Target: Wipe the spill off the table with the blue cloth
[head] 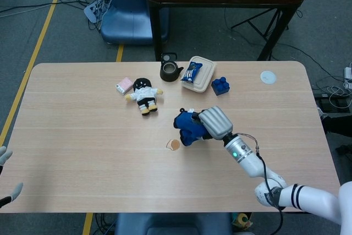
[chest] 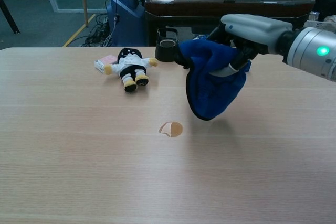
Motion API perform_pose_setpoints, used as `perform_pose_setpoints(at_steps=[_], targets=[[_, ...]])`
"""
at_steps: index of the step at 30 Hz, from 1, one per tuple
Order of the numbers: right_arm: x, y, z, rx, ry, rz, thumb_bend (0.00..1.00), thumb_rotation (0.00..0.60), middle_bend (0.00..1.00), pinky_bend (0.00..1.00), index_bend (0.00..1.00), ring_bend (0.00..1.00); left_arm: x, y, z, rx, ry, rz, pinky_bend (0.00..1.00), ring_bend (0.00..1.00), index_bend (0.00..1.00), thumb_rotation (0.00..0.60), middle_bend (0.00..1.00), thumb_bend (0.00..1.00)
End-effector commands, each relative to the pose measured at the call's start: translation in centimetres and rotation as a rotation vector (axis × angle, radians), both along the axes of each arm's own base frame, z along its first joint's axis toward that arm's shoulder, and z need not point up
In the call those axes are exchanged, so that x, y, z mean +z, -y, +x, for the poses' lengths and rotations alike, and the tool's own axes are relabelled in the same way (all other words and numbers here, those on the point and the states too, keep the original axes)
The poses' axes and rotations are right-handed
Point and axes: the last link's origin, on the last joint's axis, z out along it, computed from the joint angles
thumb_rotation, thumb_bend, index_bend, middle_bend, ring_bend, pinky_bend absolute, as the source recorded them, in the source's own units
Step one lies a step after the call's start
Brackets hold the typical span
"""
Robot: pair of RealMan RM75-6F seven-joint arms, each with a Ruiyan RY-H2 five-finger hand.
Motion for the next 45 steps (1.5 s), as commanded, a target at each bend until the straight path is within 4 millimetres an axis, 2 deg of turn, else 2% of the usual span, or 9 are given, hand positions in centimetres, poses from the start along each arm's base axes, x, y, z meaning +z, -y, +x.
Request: perform_pose_setpoints(at_steps=[1,7,10,16,25,34,45], targets=[[-0.7,-0.3,3.9,0.067,0.051,0.014,0.56,0.6,0.66,0.78,0.79,0.61,0.1,0.1,0.0,0.0,0.001,0.001,0.07,0.04,0.12,0.6,0.06,0.25],[-3.2,-0.3,6.5,0.086,0.058,0.049,0.56,0.6,0.65,0.78,0.79,0.61,0.2,0.2,-0.2,0.008,0.002,0.004,0.07,0.04,0.12,0.6,0.06,0.25],[-4.8,-0.3,6.8,0.088,0.032,0.063,0.56,0.6,0.65,0.78,0.79,0.61,0.3,0.3,-0.3,0.013,0.002,0.005,0.07,0.04,0.12,0.6,0.06,0.25],[-8.3,-0.7,5.8,0.097,-0.071,0.109,0.56,0.6,0.65,0.78,0.79,0.61,0.5,0.5,-0.6,0.025,0.004,0.007,0.07,0.04,0.12,0.6,0.06,0.25],[-12.3,-1.0,4.5,0.088,-0.158,0.168,0.56,0.6,0.65,0.78,0.79,0.61,0.4,0.6,-0.8,0.032,0.006,0.005,0.07,0.04,0.12,0.6,0.06,0.25],[-13.8,-1.8,2.7,0.121,-0.246,0.196,0.55,0.6,0.65,0.78,0.79,0.61,0.4,0.9,-0.9,0.037,0.008,0.008,0.07,0.04,0.12,0.6,0.06,0.25],[-12.2,0.4,-0.3,0.07,-0.314,0.114,0.55,0.6,0.65,0.78,0.79,0.61,0.4,1.0,-1.0,0.035,0.009,0.009,0.07,0.04,0.12,0.6,0.06,0.25]])
